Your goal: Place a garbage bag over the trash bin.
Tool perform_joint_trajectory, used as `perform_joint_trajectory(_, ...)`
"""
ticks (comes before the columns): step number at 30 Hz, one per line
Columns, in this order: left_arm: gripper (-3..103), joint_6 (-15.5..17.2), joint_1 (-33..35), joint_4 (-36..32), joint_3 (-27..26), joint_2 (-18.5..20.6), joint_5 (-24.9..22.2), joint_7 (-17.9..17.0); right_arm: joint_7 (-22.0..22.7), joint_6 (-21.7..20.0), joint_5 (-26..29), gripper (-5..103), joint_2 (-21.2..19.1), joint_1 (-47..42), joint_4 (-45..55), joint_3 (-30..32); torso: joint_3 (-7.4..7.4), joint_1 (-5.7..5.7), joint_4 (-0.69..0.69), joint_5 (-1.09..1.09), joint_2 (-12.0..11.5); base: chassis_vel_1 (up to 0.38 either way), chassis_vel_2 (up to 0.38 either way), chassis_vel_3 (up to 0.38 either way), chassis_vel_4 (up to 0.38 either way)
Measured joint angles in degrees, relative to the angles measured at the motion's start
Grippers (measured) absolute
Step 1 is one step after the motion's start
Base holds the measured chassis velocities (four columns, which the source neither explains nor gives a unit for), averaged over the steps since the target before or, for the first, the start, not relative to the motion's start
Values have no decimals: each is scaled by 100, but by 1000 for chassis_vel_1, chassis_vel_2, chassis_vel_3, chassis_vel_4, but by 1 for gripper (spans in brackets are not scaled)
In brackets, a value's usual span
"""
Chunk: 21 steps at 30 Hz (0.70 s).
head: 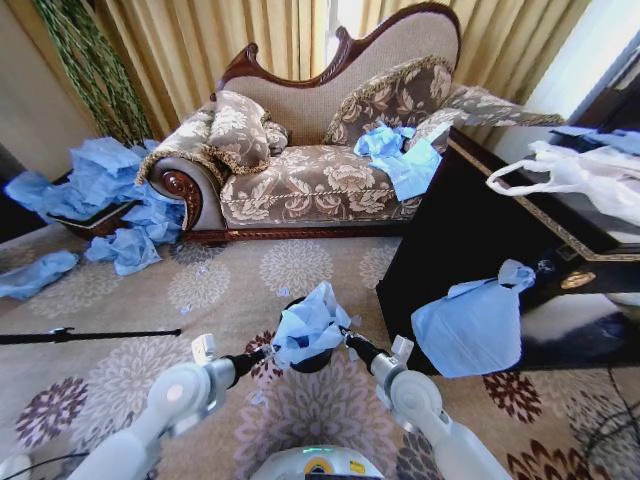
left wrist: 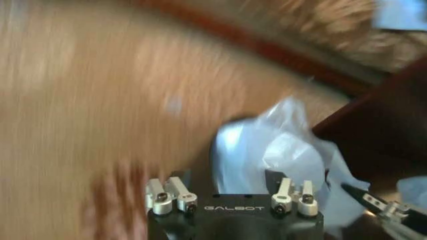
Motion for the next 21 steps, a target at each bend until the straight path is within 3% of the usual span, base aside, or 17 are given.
perform_joint_trajectory(1, 78, -214, -66, 103, 82, 160, 805, 474, -3, 0, -2, 0, 10, -7, -3, 0, 0, 0, 0, 0, 0, 0, 0, 0, 0)
perform_joint_trajectory(2, 78, -214, -66, 103, 82, 160, 805, 474, -3, 0, -2, 0, 10, -7, -3, 0, 0, 0, 0, 0, 0, 0, 0, 0, 0)
perform_joint_trajectory(3, 83, -461, -155, 264, 167, 304, 1420, 881, -3, 1, -3, 0, 16, -21, -3, 1, 0, 0, -1, 0, 0, 0, 0, 0, 0)
perform_joint_trajectory(4, 89, -856, -304, 544, 300, 538, 2155, 1525, -4, 2, -6, 0, 26, -52, 0, 1, 0, 0, -2, -2, 0, 0, 0, 0, 0)
perform_joint_trajectory(5, 93, -1141, -409, 750, 380, 703, 2596, 2010, -4, 2, -7, 0, 29, -71, 1, -2, 0, 0, -3, -2, 0, 0, 0, 0, 0)
perform_joint_trajectory(6, 93, -1141, -409, 750, 380, 703, 2596, 2010, -4, 2, -7, 0, 29, -71, 1, -2, 0, 0, -3, -2, 0, 0, 0, 0, 0)
perform_joint_trajectory(7, 97, -1591, -506, 1023, 420, 923, 3197, 2651, -2, 3, 3, 0, 25, -57, -3, -61, 0, 0, -6, -2, 0, 0, 0, 0, 0)
perform_joint_trajectory(8, 99, -1802, -526, 1130, 422, 1027, 3462, 2913, -1, 2, 16, 0, 22, -18, -18, -125, 0, 0, -4, 0, 0, 0, 0, 0, 0)
perform_joint_trajectory(11, 100, -2009, -566, 1252, 421, 1153, 3730, 3176, -2, 3, 26, 0, 15, 17, -33, -186, 0, 0, 2, 1, 0, 0, 0, 0, 0)
perform_joint_trajectory(15, 100, -2732, -795, 1642, 422, 1630, 4627, 4170, -1, 3, 77, 0, -11, 196, -106, -412, 1, 0, -1, 0, 0, 0, 0, 0, 0)
perform_joint_trajectory(21, 100, -2848, -1169, 1598, 695, 2009, 4416, 4557, 13, 4, 99, 0, -20, 298, -125, -526, 0, 0, 0, 1, 0, 0, 0, 0, 0)
